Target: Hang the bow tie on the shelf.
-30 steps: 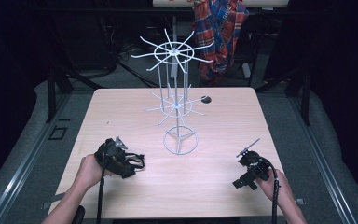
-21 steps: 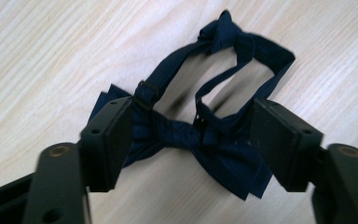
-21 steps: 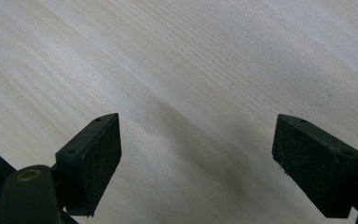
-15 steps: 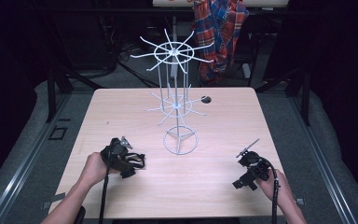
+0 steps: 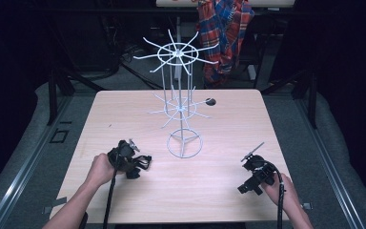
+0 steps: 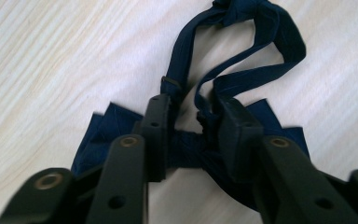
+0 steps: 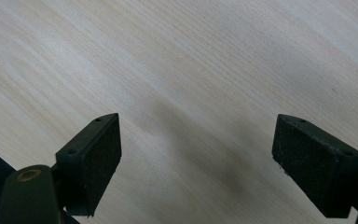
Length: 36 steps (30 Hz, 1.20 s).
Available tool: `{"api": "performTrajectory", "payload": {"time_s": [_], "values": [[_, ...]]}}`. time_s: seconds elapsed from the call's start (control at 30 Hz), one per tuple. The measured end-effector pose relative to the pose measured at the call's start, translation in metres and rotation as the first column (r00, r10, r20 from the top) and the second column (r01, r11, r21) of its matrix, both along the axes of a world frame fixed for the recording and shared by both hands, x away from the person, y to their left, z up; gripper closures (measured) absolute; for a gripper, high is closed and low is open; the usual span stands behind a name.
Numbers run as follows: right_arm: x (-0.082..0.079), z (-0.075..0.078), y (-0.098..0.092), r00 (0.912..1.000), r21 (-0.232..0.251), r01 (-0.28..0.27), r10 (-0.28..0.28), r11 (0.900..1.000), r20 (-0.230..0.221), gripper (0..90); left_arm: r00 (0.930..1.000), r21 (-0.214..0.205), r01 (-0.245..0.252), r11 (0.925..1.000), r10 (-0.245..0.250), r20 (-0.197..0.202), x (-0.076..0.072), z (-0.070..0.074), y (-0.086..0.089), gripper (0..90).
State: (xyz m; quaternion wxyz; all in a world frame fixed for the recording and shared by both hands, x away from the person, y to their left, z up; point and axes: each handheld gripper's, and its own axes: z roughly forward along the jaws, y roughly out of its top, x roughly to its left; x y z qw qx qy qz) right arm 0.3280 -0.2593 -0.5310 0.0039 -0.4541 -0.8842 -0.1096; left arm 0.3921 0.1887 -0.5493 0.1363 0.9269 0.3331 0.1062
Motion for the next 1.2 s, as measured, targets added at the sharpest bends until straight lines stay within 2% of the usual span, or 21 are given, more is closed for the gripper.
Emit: {"api": "performTrajectory", "payload": {"time_s": [0.1,0.17,0.27,0.3,0.33,0.37,0.4,0.43,0.53,0.67,0.7,0.73,0.77,0.8,0.83,0.93,1.0,1.03,1.1,1.13,1.2], "values": [[0.001,0.000,-0.002,0.9999,-0.010,-0.006,0.006,0.9999,-0.010,15.3,0.9997,-0.023,-0.019,0.9996,0.019,-0.015,0.004,0.000,0.000,72.4],[0.000,-0.001,-0.002,0.9999,-0.001,0.012,-0.012,0.9999,-0.003,15.4,0.9997,-0.016,-0.021,0.9996,0.021,-0.016,0.005,0.000,-0.001,76.5],[0.000,0.001,-0.002,1.0000,-0.011,0.000,-0.001,0.9999,-0.006,15.4,0.9996,-0.020,-0.027,0.9995,0.027,-0.010,0.004,-0.001,-0.001,77.9],[-0.001,0.005,-0.005,0.9998,-0.024,-0.015,0.014,0.9996,-0.010,15.4,0.9992,-0.054,-0.039,0.9978,0.038,-0.007,0.005,0.001,0.003,82.4],[-0.001,0.005,-0.005,0.9998,-0.024,-0.015,0.014,0.9996,-0.010,15.4,0.9992,-0.054,-0.039,0.9978,0.038,-0.007,0.005,0.001,0.003,83.2],[-0.005,0.001,-0.004,0.9982,0.023,0.049,-0.050,0.9985,0.033,15.3,0.9987,-0.081,-0.050,0.9954,0.049,-0.014,0.006,0.002,0.005,84.3],[-0.006,0.000,-0.004,0.9973,0.034,0.060,-0.061,0.9976,0.040,15.4,0.9984,-0.114,-0.056,0.9919,0.055,-0.012,0.006,0.005,0.010,85.4],[-0.003,0.003,-0.005,0.9997,-0.006,0.018,-0.018,0.9998,0.014,15.4,0.9981,-0.131,-0.061,0.9894,0.061,-0.006,0.006,0.006,0.011,85.9],[-0.004,0.003,-0.005,0.9993,0.007,0.036,-0.036,0.9993,0.012,15.4,0.9986,-0.143,-0.053,0.9883,0.052,-0.011,0.007,0.007,0.012,86.3],[-0.001,0.003,-0.007,0.9999,-0.025,0.012,-0.012,0.9996,-0.004,15.4,0.9989,-0.185,-0.046,0.9817,0.047,-0.003,0.006,0.012,0.013,86.5],[-0.002,0.001,-0.007,0.9985,0.007,0.053,-0.053,0.9986,0.016,15.4,0.9988,-0.198,-0.047,0.9790,0.049,0.004,0.006,0.014,0.014,86.5],[-0.002,0.001,-0.007,0.9985,0.007,0.053,-0.053,0.9986,0.016,15.4,0.9986,-0.219,-0.050,0.9744,0.053,0.007,0.006,0.016,0.016,86.5],[-0.001,0.002,-0.010,0.9997,-0.021,0.024,-0.024,0.9995,0.004,15.4,0.9975,-0.268,-0.057,0.9616,0.066,0.024,0.006,0.022,0.020,86.5],[0.000,0.003,-0.011,0.9998,-0.026,0.018,-0.019,0.9995,-0.007,15.4,0.9975,-0.268,-0.057,0.9616,0.066,0.024,0.006,0.022,0.020,86.5],[0.000,0.003,-0.011,0.9998,-0.026,0.018,-0.019,0.9995,-0.007,15.4,0.9965,-0.303,-0.065,0.9508,0.078,0.030,0.006,0.025,0.023,86.5],[-0.001,0.001,-0.009,0.9993,-0.016,0.037,-0.037,0.9992,0.010,15.4,0.9935,-0.412,-0.091,0.9066,0.111,0.025,0.006,0.032,0.035,86.5],[-0.001,0.003,-0.009,0.9998,-0.017,0.021,-0.021,0.9996,0.007,15.4,0.9905,-0.459,-0.110,0.8819,0.136,0.024,0.007,0.034,0.039,86.5],[-0.002,0.003,-0.008,0.9995,-0.016,0.027,-0.027,0.9995,0.018,15.4,0.9885,-0.489,-0.118,0.8644,0.149,0.025,0.007,0.037,0.042,86.5],[-0.002,0.003,-0.008,0.9994,-0.010,0.029,-0.029,0.9995,0.017,15.4,0.9880,-0.496,-0.118,0.8603,0.152,0.028,0.007,0.038,0.042,86.5],[-0.002,0.003,-0.008,0.9998,-0.023,0.021,-0.020,0.9995,0.006,15.4,0.9873,-0.508,-0.120,0.8532,0.156,0.030,0.006,0.040,0.041,86.5],[-0.001,0.001,-0.007,0.9995,-0.006,0.030,-0.030,0.9995,0.009,15.4,0.9874,-0.510,-0.105,0.8538,0.151,0.049,0.006,0.044,0.039,86.5]]}}
